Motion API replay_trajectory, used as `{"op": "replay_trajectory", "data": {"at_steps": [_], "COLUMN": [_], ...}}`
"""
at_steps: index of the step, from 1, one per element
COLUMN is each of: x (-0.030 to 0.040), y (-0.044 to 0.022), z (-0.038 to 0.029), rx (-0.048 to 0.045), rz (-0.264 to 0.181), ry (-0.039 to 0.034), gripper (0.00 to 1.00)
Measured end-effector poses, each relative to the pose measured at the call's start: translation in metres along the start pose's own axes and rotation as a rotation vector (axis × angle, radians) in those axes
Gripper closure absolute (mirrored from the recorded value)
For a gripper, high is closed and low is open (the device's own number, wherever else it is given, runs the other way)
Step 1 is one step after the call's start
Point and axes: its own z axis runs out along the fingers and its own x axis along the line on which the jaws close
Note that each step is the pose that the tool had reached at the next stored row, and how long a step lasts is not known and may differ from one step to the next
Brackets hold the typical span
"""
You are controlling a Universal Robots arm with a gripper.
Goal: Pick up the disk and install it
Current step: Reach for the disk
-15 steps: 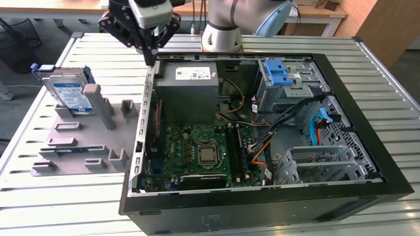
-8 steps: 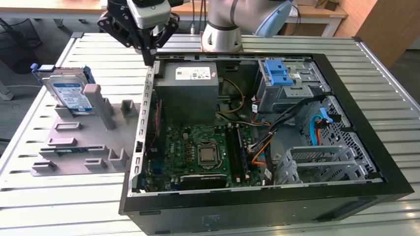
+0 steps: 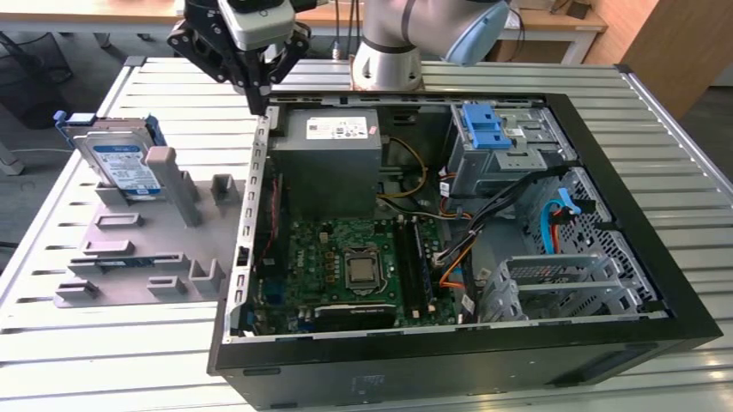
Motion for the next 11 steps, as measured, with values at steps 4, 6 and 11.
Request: {"op": "replay_trajectory", "data": {"at_steps": [4,6,11], "x": [0.0012,0.0018,0.0032], "y": [-0.0001,-0.0001,-0.0003], "z": [0.0000,0.0001,0.0002], "rx": [0.0001,0.0001,0.0000], "rz": [0.000,0.000,0.000], "ry": [0.0001,0.0001,0.0000], "gripper": [0.89,0.89,0.89]}}
